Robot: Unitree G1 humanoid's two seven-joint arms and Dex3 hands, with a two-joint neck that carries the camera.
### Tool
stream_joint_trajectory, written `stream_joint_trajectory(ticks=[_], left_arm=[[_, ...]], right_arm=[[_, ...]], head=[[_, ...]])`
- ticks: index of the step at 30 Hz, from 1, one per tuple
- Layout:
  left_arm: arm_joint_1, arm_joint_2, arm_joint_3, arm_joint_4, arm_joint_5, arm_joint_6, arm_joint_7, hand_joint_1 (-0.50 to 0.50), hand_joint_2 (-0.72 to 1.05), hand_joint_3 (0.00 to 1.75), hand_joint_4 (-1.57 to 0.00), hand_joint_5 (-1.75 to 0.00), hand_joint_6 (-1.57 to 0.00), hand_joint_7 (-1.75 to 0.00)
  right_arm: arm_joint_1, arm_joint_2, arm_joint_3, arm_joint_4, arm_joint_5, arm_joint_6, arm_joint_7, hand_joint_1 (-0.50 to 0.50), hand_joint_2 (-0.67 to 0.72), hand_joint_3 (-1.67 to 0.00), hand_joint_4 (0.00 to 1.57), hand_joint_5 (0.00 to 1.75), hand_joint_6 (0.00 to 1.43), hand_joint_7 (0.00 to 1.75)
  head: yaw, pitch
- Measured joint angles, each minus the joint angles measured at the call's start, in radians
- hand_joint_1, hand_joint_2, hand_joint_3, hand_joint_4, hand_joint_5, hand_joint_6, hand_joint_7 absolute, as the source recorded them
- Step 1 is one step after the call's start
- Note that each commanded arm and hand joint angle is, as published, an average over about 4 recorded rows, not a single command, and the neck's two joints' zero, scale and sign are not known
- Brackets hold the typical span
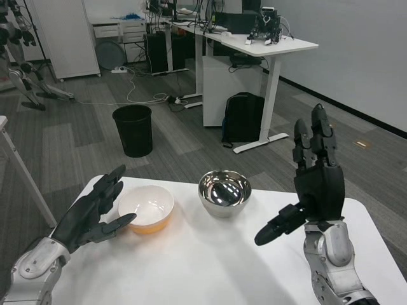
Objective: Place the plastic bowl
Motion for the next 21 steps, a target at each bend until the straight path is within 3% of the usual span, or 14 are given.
stream_joint_trajectory(ticks=[4, 6, 10, 13, 21], left_arm=[[0.005, 0.001, 0.018, -0.056, 0.002, -0.008, 0.031, -0.50, 0.85, 0.09, 0.00, 0.00, 0.00, 0.00], [0.006, 0.001, 0.034, -0.070, 0.003, -0.018, 0.050, -0.50, 0.67, 0.09, 0.00, 0.00, 0.00, 0.00], [0.009, 0.001, 0.061, -0.086, 0.005, -0.031, 0.086, -0.50, 0.05, 0.00, 0.00, 0.00, 0.00, 0.00], [0.010, 0.001, 0.084, -0.111, 0.001, -0.046, 0.119, -0.50, -0.17, 0.04, 0.00, 0.00, 0.00, 0.00], [-0.021, 0.001, 0.124, -0.200, -0.086, -0.060, 0.169, -0.50, -0.19, 0.02, 0.00, 0.00, 0.00, 0.00]], right_arm=[[0.000, 0.000, 0.000, 0.000, 0.000, 0.000, 0.000, -0.44, 0.41, -0.04, 0.00, 0.00, 0.00, 0.00], [0.000, 0.000, -0.001, 0.000, 0.000, 0.000, 0.000, -0.42, 0.41, 0.00, 0.00, 0.00, 0.00, 0.00], [0.000, 0.000, -0.001, 0.000, 0.000, 0.001, 0.000, -0.42, 0.41, -0.02, 0.00, 0.00, 0.00, 0.00], [0.000, 0.000, -0.001, 0.000, 0.001, 0.001, 0.000, -0.42, 0.41, -0.04, 0.00, 0.00, 0.00, 0.00], [0.000, 0.000, -0.001, -0.003, -0.001, 0.001, 0.000, -0.42, 0.41, 0.00, 0.00, 0.00, 0.00, 0.00]], head=[[0.003, -0.002], [0.004, -0.002], [0.002, 0.004], [0.001, 0.013], [-0.013, 0.059]])
